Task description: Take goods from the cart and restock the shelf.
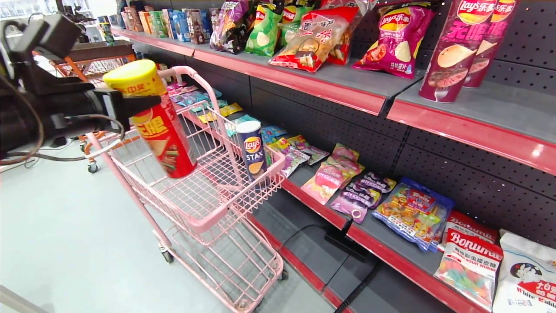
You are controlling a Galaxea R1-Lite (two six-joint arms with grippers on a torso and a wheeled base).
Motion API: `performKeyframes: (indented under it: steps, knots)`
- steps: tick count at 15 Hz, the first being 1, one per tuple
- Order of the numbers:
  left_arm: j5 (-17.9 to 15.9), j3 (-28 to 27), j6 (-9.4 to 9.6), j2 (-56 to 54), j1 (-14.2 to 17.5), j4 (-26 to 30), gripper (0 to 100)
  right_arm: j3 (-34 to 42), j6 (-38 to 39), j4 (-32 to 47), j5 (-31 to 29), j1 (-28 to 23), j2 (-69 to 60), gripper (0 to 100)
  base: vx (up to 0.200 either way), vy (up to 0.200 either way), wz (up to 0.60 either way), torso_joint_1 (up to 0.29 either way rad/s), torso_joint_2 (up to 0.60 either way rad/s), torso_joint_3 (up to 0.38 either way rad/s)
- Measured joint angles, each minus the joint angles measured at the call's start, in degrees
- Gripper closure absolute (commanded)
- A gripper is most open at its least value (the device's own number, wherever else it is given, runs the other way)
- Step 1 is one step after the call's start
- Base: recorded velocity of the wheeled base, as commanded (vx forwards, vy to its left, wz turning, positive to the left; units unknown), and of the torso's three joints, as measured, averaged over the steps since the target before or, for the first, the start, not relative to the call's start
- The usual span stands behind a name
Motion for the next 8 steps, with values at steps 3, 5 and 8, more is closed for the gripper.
performKeyframes:
  steps: [3,5,8]
  knots:
    - [0.2,5.7,0.09,-12.3,0.0,5.2,100,0.0,0.0,0.0,0.0,0.0,0.0,0,0.0,0.0,0.0,0.0,0.0,0.0]
    - [1.1,10.4,0.22,-20.1,0.0,6.7,100,0.0,-0.1,0.0,0.0,0.0,0.0,0,0.0,0.0,0.0,0.0,0.0,0.0]
    - [3.6,16.7,0.26,-28.9,0.0,7.0,100,0.0,-0.1,0.0,0.0,0.0,0.0,0,0.0,0.0,0.0,0.044,-0.19,-0.135]
